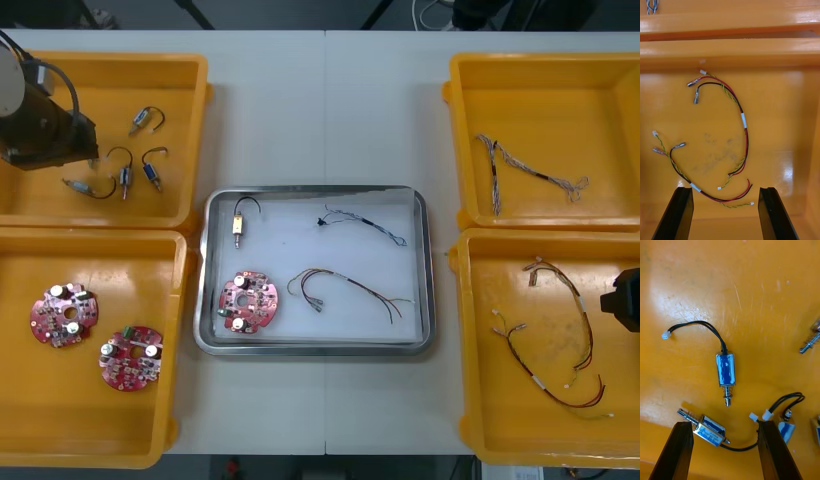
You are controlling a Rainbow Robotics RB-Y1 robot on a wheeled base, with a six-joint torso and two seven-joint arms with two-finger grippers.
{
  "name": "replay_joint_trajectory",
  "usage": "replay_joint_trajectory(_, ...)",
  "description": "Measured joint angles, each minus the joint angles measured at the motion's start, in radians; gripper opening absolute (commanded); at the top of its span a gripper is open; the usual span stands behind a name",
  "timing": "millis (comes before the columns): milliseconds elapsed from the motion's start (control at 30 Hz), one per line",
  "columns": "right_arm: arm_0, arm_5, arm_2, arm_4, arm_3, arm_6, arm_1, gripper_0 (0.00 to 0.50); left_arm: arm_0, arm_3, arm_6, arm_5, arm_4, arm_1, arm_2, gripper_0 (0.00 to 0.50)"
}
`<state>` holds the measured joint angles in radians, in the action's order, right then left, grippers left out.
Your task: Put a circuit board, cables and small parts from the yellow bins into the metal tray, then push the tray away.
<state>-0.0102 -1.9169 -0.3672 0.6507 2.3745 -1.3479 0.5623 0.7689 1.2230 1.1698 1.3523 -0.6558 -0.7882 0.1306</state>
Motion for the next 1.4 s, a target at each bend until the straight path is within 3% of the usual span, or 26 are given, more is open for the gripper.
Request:
replay_joint_trajectory(300, 0.0, 0.0, -0.001, 0.023, 0.0, 0.017, 0.0, 0.5, 0.001, 0.033, 0.009, 0.103, 0.038, 0.0, -0.043, 0.5)
replay_joint_trajectory(767, 0.0, 0.0, -0.001, 0.038, 0.0, 0.017, 0.0, 0.5, 0.028, -0.037, 0.044, 0.11, 0.07, 0.0, -0.043, 0.5)
replay_joint_trajectory(1400, 0.0, 0.0, -0.001, 0.038, 0.0, 0.017, 0.0, 0.5, 0.132, -0.26, 0.072, -0.025, 0.062, 0.037, -0.043, 0.5)
